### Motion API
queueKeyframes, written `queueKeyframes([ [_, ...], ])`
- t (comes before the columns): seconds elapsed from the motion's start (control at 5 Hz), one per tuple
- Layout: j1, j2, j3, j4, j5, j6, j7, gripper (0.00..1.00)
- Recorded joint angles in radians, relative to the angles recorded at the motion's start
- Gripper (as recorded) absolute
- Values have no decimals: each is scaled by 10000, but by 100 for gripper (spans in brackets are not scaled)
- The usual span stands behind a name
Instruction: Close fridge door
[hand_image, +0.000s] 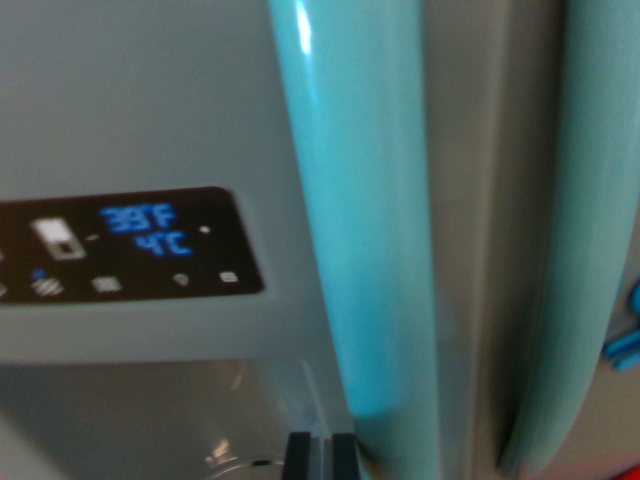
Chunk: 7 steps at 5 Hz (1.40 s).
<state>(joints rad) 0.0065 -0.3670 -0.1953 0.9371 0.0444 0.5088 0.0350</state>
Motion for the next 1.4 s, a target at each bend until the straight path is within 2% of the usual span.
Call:
queueKeyframes([
  [0.2,0,0,0,0,0,0,0,100],
  [0.4,0,518,-76,426,0,-3,0,100],
  [0.6,0,518,-76,426,0,-3,0,100],
  [0.8,0,979,-103,831,0,-9,0,100],
  [1.0,0,979,-103,831,0,-9,0,100],
  [1.2,0,1290,-115,1131,0,-12,0,100],
  [1.4,0,1290,-115,1131,0,-12,0,100],
])
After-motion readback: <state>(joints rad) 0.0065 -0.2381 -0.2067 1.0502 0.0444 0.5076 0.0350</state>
